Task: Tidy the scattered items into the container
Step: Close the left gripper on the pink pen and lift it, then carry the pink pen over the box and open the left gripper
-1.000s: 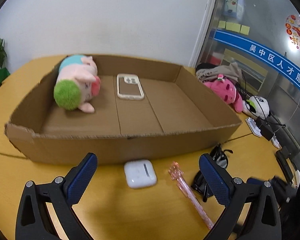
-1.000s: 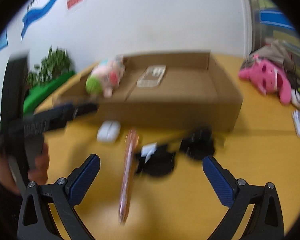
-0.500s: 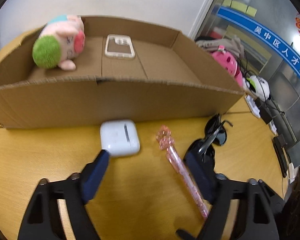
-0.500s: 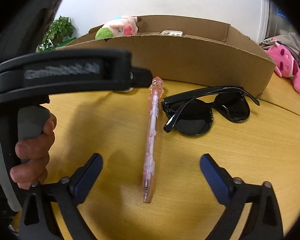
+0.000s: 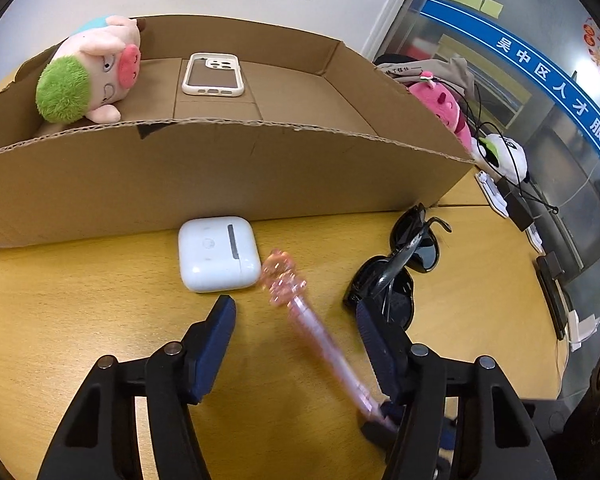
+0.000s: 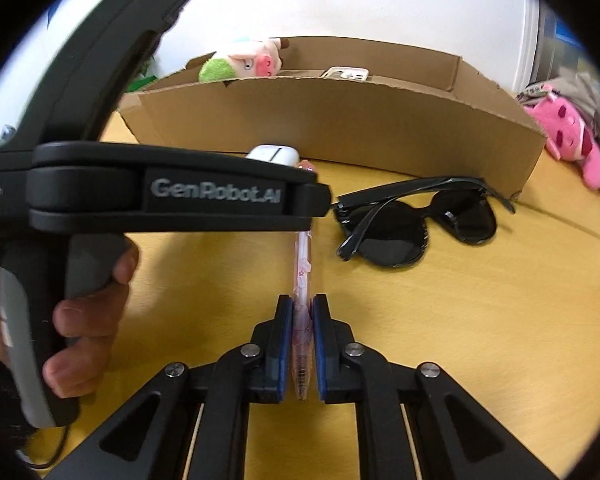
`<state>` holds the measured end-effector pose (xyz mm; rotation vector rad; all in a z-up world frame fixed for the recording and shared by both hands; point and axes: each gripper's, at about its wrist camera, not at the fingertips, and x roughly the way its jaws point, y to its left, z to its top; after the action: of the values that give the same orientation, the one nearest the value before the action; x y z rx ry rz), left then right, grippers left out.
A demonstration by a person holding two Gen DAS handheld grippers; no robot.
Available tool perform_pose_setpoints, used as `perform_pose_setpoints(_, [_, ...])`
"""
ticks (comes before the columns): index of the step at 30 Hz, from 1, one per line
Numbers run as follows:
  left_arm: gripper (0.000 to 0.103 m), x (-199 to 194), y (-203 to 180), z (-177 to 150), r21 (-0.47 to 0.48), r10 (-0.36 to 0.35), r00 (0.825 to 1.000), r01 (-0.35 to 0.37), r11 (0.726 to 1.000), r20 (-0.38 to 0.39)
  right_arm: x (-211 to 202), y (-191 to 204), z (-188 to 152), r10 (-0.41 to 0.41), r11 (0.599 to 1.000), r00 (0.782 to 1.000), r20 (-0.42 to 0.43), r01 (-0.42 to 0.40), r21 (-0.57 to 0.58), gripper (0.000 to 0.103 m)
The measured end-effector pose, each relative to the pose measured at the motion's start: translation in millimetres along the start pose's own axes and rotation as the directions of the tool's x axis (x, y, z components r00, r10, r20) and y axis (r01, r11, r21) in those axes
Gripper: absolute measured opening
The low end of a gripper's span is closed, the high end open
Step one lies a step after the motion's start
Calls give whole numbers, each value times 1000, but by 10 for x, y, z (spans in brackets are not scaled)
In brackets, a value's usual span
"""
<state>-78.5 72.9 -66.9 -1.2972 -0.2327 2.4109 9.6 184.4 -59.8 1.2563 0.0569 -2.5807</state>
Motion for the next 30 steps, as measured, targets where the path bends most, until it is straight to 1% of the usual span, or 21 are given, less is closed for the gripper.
perform_pose_setpoints(1, [59, 5, -13, -3, 6, 0, 1000, 0, 1000, -5, -13, 4, -19, 15, 1000, 1000, 3, -15, 10, 10])
perform_pose_setpoints(2, [54, 12, -25, -4, 11, 4, 1000, -4, 1000, -7, -23, 19, -38, 31, 999, 1000, 6, -31, 21, 10])
perform_pose_setpoints(4, [49, 21, -57, -11, 27, 32, 999, -32, 999, -9, -49, 44, -78, 55, 998, 998, 11, -56, 39, 9])
perform_pose_setpoints(7, [38, 23, -77, -22, 39, 74, 997, -74, 997, -9, -93, 109, -133, 85, 995, 996, 25, -86, 52, 10])
perform_pose_setpoints(8, [29, 26, -72, -21, 36, 84, 996, -83, 996, -10, -113, 131, -150, 96, 994, 995, 31, -98, 55, 10])
perform_pose_setpoints(9, [26, 28, -56, -20, 28, 97, 995, -97, 995, -11, -126, 150, -161, 99, 993, 995, 35, -101, 55, 11])
perform_pose_setpoints(11, [25, 21, -36, -12, 17, 86, 996, -86, 996, -19, -131, 188, -166, 105, 993, 994, 31, -106, 47, 11])
perform_pose_setpoints(15, [25, 18, -51, -20, 21, 103, 995, -102, 995, -20, -144, 206, -153, 115, 992, 993, 25, -116, 49, 11])
perform_pose_setpoints(19, [25, -64, -16, -18, -25, 91, 995, -92, 995, -28, -189, 196, -144, 131, 990, 991, 18, -132, 55, 11])
perform_pose_setpoints(23, [24, -326, -70, 74, -35, 78, 996, -77, 996, 34, -297, 193, -88, 150, 987, 988, 35, -152, 57, 11])
perform_pose_setpoints(25, [24, -459, -150, 169, -26, 96, 994, -95, 995, 59, -373, 205, -38, 161, 985, 986, 53, -164, 50, 11])
perform_pose_setpoints(30, [23, -803, -354, 472, 7, 98, 987, -100, 995, 130, -616, 205, 166, 188, 980, 975, 119, -194, 42, 11])
